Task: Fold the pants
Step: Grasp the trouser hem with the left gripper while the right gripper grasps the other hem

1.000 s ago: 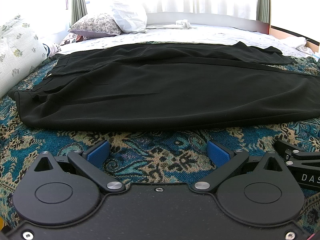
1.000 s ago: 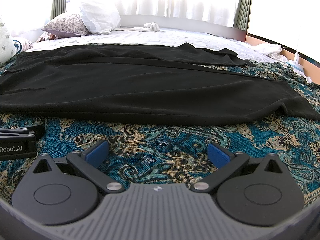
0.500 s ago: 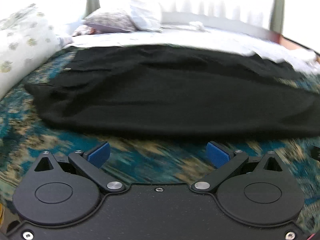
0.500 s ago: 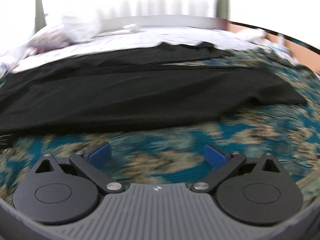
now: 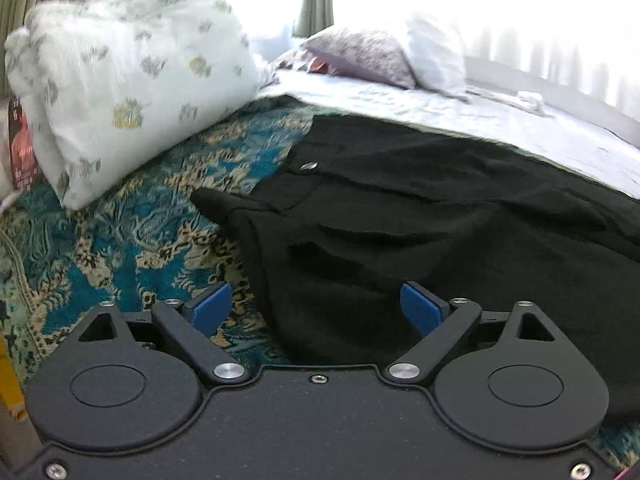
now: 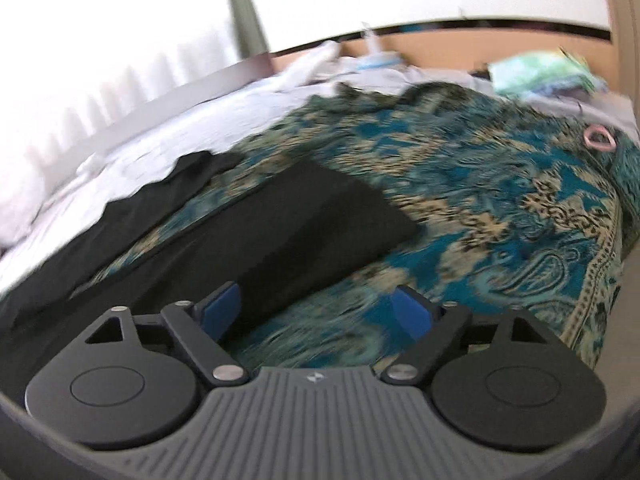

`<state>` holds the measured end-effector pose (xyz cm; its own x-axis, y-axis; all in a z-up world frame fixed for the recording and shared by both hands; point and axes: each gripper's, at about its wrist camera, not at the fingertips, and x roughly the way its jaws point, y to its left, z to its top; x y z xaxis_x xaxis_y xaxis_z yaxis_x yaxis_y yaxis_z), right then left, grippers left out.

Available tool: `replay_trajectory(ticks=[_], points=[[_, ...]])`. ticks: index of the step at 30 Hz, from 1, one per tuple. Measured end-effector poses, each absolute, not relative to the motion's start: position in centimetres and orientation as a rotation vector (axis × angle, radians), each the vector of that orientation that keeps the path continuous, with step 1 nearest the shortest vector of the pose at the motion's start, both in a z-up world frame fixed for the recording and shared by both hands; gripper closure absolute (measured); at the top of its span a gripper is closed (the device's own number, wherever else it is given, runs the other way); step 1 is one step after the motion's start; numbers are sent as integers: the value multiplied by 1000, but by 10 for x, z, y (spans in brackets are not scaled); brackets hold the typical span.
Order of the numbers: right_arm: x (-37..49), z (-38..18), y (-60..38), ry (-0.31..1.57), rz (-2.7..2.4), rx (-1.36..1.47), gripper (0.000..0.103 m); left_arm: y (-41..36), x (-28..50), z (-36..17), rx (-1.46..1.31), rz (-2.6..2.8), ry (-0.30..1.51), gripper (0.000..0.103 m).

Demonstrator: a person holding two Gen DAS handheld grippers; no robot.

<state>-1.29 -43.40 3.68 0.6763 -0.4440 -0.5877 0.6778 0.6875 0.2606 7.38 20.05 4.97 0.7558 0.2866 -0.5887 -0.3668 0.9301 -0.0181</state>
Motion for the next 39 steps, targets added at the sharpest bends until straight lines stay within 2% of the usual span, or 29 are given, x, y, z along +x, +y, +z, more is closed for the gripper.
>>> replay_trajectory(ticks=[11,18,19,20,21,22,23,24,26,28,32,37,39], points=[[9,20,-491,487,-672,643,34,202,92,23,-159,388,677,13],[31,16,-496,513,-699,597,50,200,100,20,-179,390,678,10],[33,16,-495,518,-714,582,61,200,101,20,-179,389,679,10],[34,17,-494,525,-735,568,80,200,102,19,-179,389,679,11],[34,17,-494,532,-753,563,90,199,103,20,-179,387,678,12],[34,18,-496,536,-759,567,95,199,103,20,-180,384,676,18],[32,19,-497,528,-753,577,97,198,103,21,-179,380,671,28],[30,21,-498,519,-752,580,98,197,103,23,-178,376,662,35],[25,28,-497,499,-767,559,99,195,103,26,-163,383,651,58],[21,35,-498,488,-780,529,99,193,103,27,-138,413,645,65],[15,43,-499,489,-785,506,99,195,103,26,-164,412,649,61],[16,34,-504,523,-790,528,99,201,110,22,-198,418,657,39],[18,26,-507,543,-799,547,99,203,114,21,-216,427,652,39]])
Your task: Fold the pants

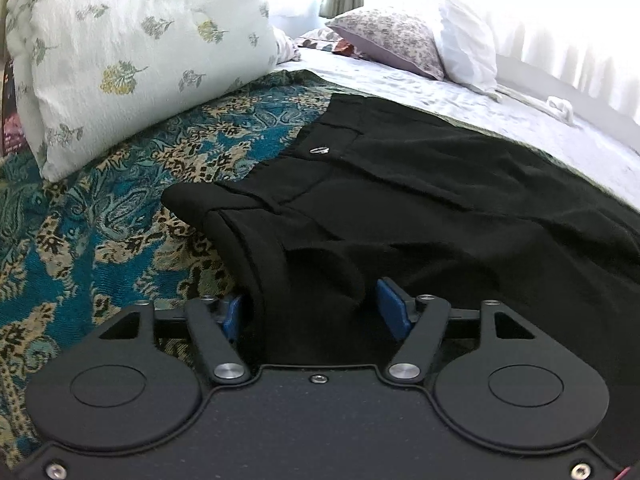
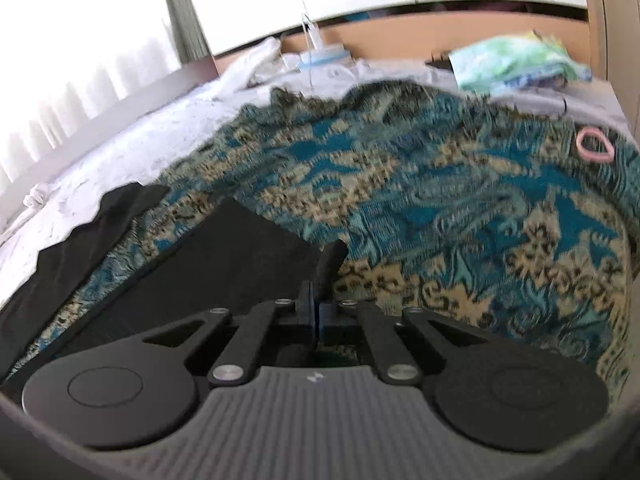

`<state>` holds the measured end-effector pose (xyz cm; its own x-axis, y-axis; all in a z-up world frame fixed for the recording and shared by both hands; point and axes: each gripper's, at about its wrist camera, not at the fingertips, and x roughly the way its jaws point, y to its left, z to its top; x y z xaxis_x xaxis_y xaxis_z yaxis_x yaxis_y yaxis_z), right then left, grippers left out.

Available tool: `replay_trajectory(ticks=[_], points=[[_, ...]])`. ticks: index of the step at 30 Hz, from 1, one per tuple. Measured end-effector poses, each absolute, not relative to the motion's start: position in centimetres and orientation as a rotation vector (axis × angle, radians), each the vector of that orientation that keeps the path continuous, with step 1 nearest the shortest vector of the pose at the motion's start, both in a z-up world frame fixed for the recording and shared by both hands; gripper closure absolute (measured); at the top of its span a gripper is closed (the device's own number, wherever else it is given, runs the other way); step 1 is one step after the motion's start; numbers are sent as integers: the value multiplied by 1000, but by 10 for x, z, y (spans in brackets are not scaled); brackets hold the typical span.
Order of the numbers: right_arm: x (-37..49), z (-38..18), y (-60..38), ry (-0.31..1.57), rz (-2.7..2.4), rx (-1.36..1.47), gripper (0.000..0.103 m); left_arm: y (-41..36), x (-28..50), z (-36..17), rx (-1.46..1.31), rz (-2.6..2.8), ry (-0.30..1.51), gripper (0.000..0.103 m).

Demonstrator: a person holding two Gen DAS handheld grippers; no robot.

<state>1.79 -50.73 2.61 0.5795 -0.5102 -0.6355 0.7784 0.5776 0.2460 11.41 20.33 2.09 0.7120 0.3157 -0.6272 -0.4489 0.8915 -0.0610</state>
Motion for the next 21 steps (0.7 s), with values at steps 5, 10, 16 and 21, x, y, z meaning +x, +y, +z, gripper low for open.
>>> replay_trajectory(ticks=[5,10,16,21], points=[[23,28,-499,539,-856,476,98,192,118,33,-106,460,636,96],[21,52,-484,487,-884,344,98,183,102,55,1,460,566,97],[6,78,-479,450,-863,284,98,185,87,72,-4,426,583,97],[-13,83,-483,454,-873,294,98,188,70,78,-34,404,604,97]])
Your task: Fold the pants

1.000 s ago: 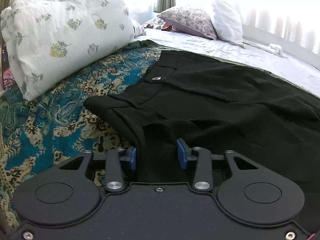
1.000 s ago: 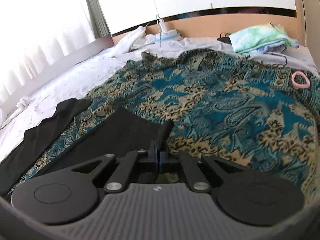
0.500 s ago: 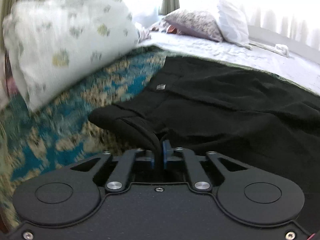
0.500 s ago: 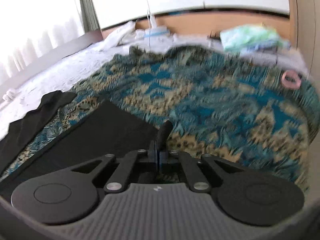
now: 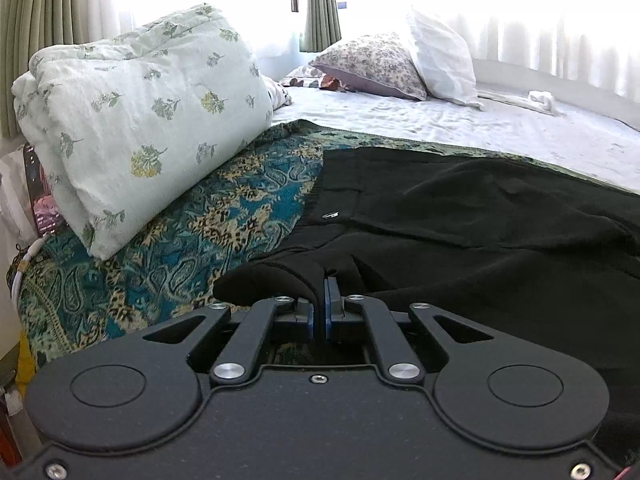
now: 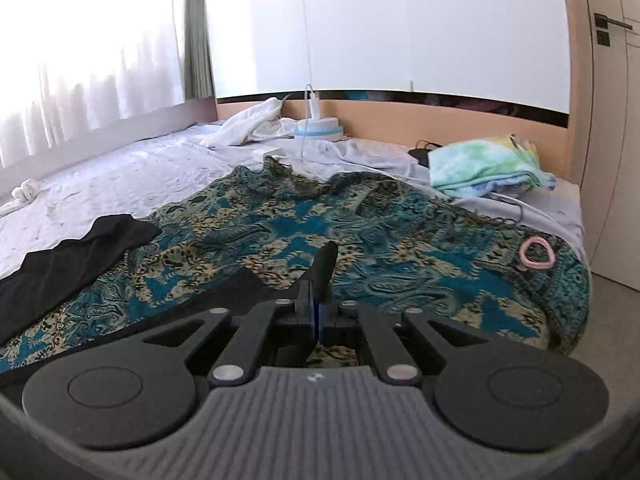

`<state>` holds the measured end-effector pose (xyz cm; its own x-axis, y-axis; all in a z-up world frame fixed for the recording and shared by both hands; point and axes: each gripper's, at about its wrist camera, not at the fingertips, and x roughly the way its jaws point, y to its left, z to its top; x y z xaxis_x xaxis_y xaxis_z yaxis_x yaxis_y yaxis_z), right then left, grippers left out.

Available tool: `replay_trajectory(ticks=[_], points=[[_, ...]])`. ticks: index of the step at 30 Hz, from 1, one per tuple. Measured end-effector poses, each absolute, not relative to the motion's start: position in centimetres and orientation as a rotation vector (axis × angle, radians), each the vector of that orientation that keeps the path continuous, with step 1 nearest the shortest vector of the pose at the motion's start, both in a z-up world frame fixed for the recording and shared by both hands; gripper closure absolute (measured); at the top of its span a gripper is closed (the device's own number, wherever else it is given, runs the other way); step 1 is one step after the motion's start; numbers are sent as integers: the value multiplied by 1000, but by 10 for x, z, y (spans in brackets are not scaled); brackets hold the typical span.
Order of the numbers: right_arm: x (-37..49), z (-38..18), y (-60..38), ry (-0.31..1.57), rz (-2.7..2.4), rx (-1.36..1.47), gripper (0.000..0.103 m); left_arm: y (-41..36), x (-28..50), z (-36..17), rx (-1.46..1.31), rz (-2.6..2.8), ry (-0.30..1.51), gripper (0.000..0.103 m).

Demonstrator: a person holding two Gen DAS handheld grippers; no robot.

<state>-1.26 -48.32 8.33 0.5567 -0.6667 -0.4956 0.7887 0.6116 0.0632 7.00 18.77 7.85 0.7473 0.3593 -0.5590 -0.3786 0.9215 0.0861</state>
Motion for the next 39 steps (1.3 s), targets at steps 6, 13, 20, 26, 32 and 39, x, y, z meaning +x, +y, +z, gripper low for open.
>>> replay_trajectory(ticks=[6,13,20,26,32,39], points=[[-34,74,-490,475,-883,302,98,187,50,77,-18,384,620,96],[-33,42,-498,570,-901,350,98,180,53,48,27,395,695,96],[-30,25,-501,616,-906,355,97,176,60,35,58,403,740,92],[-25,34,-496,631,-876,336,52,173,63,45,32,410,761,60],[-18,60,-480,603,-817,334,33,174,57,81,-63,361,724,22],[4,117,-453,550,-690,363,19,160,59,135,-66,285,627,7]])
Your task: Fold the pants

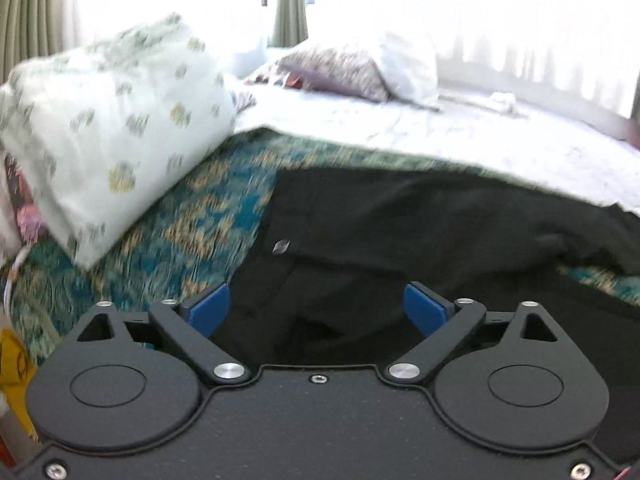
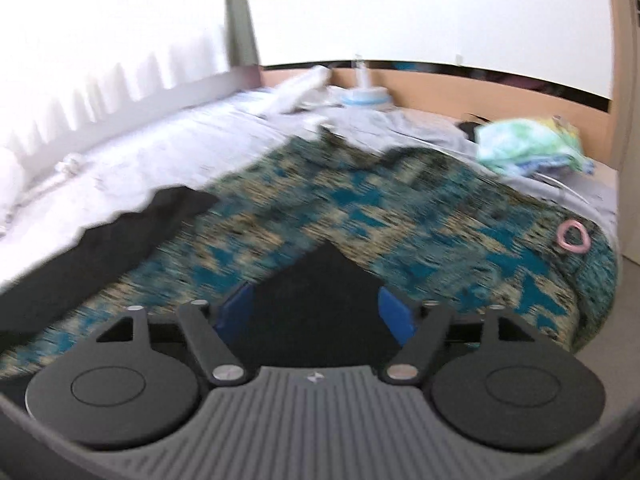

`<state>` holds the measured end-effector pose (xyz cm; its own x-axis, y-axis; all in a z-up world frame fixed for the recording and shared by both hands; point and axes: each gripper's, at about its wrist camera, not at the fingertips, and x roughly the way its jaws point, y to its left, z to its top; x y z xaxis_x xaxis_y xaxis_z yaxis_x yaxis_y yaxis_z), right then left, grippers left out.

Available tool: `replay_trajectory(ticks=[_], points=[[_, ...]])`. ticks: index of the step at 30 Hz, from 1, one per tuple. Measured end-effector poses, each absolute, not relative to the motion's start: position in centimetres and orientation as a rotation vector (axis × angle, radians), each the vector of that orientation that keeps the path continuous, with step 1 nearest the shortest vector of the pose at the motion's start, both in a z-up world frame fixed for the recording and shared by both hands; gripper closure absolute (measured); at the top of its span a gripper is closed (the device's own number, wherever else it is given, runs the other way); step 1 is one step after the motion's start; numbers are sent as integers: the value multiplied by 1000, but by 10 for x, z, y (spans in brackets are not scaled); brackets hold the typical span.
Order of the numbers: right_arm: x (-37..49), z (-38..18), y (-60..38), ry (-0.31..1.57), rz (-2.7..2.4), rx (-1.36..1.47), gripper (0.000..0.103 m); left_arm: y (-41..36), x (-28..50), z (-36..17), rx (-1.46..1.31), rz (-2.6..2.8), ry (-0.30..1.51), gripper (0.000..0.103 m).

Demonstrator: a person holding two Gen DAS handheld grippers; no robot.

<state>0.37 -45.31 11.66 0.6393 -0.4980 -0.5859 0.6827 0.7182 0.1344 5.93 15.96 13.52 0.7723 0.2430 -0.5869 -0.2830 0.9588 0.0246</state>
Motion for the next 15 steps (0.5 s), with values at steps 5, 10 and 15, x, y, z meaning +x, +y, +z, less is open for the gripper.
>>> replay_trajectory(ticks=[5,10,15], points=[[33,157,-432,502,-586,423,13,154,94,168,-138,235,629,3],[84,183,-408,443,-490,478,1,160,152,178,-304,262,632,0],[152,179,-392,415,-444,544,0,170,229,158,-440,321,670,0]])
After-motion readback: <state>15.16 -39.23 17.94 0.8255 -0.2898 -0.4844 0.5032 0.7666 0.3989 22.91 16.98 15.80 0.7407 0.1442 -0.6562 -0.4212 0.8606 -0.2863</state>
